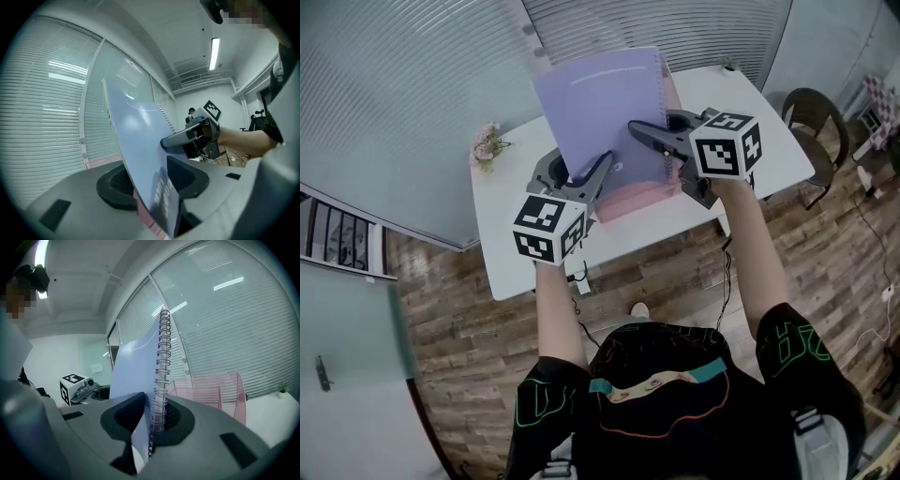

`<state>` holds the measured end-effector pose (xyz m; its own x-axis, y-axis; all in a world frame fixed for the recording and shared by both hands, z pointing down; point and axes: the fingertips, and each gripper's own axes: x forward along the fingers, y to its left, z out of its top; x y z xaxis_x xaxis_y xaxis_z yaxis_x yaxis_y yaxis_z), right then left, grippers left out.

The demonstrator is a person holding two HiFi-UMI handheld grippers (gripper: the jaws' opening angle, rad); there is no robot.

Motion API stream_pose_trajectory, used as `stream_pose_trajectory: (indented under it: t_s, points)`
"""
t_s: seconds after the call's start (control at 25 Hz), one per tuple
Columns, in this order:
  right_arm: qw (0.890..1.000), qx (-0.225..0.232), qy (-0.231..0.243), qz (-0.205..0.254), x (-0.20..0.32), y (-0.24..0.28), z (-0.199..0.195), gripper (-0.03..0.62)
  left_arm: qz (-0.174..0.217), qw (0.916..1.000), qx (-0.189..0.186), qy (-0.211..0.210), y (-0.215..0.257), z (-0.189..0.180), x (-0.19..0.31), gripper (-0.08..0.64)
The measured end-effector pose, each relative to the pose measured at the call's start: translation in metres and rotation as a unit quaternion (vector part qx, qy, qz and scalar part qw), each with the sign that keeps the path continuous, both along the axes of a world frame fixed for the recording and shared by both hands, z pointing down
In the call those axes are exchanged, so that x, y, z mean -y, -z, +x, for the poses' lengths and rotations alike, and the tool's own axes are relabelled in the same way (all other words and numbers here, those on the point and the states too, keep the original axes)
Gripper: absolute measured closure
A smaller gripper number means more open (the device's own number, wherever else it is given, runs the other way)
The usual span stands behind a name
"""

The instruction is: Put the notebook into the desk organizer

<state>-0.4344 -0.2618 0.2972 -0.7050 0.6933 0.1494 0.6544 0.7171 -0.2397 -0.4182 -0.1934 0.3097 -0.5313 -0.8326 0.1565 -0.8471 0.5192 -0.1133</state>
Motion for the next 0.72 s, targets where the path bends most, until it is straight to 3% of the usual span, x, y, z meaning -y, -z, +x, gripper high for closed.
stream_pose_trajectory:
  t_s: [0.16, 0.36, 0.56, 0.72]
  points:
    - [1.0, -0.016, 0.015, 0.007, -0.003, -0.005, -0.006, 0.526, -0.006, 1.0, -0.003, -0.001, -0.006, 0.002, -0.003, 0.325]
    - [0.999, -0.035, 0.014, 0.006, 0.002, -0.013, -0.014, 0.534, 0.022, 0.999, 0.014, 0.035, 0.001, -0.007, -0.021, 0.298]
    - [0.996, -0.076, -0.022, 0.036, 0.007, -0.028, -0.028, 0.549, 0.059, 0.9961, 0.036, 0.055, 0.014, -0.004, -0.039, 0.291]
    - [0.989, -0.12, -0.07, 0.058, 0.012, -0.048, -0.049, 0.548, 0.062, 0.9958, 0.04, 0.054, 0.013, 0.0, -0.04, 0.299]
